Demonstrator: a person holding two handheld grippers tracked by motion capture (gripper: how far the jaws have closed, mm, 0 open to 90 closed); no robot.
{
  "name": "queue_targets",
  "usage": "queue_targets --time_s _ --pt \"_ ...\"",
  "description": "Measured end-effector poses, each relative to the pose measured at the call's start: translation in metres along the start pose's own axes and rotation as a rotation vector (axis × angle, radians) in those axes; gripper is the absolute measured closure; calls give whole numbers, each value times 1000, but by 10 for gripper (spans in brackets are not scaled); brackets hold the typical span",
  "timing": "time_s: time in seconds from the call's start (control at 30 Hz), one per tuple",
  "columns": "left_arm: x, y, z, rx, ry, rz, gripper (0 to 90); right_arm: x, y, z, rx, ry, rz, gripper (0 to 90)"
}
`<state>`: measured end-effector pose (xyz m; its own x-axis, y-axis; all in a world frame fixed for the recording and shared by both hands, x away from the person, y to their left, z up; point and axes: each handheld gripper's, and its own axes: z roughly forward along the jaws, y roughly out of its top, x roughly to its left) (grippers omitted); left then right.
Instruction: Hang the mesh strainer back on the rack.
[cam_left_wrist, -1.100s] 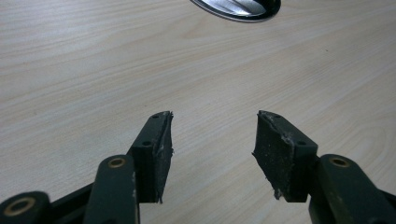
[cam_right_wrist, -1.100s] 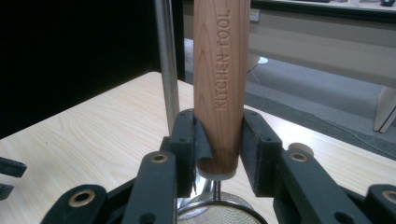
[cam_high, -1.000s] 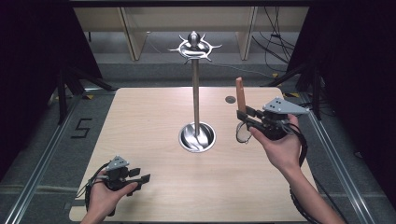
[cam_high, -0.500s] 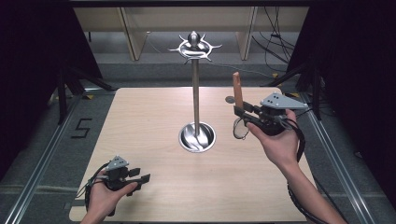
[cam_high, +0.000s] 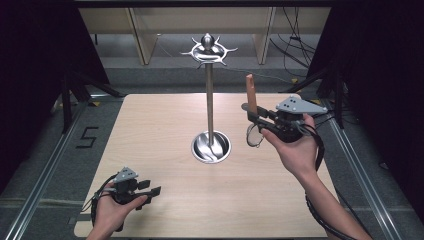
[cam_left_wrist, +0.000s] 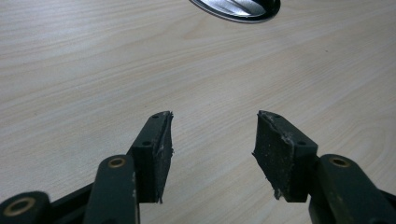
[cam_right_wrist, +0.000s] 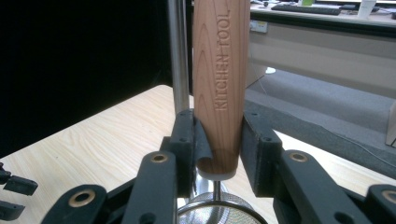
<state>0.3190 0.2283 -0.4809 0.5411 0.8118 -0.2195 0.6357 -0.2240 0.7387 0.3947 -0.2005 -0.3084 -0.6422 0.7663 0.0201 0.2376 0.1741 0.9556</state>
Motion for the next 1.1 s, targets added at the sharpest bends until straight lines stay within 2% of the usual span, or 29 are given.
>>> queue_targets --time_s 0.1,0.13,0.17,0.2,0.27,0.33,0.37,0.47,0.57,0.6,0.63,0.8,0.83,0.87,0.93,1.0,1.03,1.1 --pt "0 0 0 -1 1 -1 452 0 2 1 -4 -1 -29 690" --pt "0 0 0 1 -1 2 452 0 2 1 -4 -1 -29 690" --pt "0 0 0 6 -1 1 452 3 3 2 -2 2 -2 690" --pt "0 0 0 2 1 1 452 2 4 3 -9 11 -12 690" --pt "0 0 0 6 -2 2 452 3 4 2 5 9 -2 689" --pt "0 0 0 -3 -2 -6 452 4 5 3 -9 3 -3 690" --pt "0 0 0 -4 -2 -7 452 3 7 3 -10 3 -25 690" --pt "0 0 0 -1 1 0 452 4 8 3 -12 8 -8 690" --pt "0 0 1 -3 -2 -7 452 4 10 4 -27 11 -23 690" --pt "0 0 0 5 0 1 452 6 10 4 -12 13 -5 690" --pt "0 0 0 1 -2 0 452 5 12 4 -28 7 -39 690" --pt "0 0 0 -2 -3 -5 452 8 15 6 -31 9 -23 690" --pt "0 0 0 2 -2 1 452 7 16 7 -38 16 -44 690" --pt "0 0 0 0 -1 0 452 9 17 7 -27 12 -25 690" --pt "0 0 0 -3 0 -1 452 8 17 8 -39 -2 -53 690" --pt "0 0 0 -2 0 -1 452 10 18 8 -33 13 -23 690" --pt "0 0 0 -2 -1 -2 452 9 19 9 -40 7 -46 690" --pt "0 0 0 -3 -1 -1 452 9 20 9 -39 11 -46 690"
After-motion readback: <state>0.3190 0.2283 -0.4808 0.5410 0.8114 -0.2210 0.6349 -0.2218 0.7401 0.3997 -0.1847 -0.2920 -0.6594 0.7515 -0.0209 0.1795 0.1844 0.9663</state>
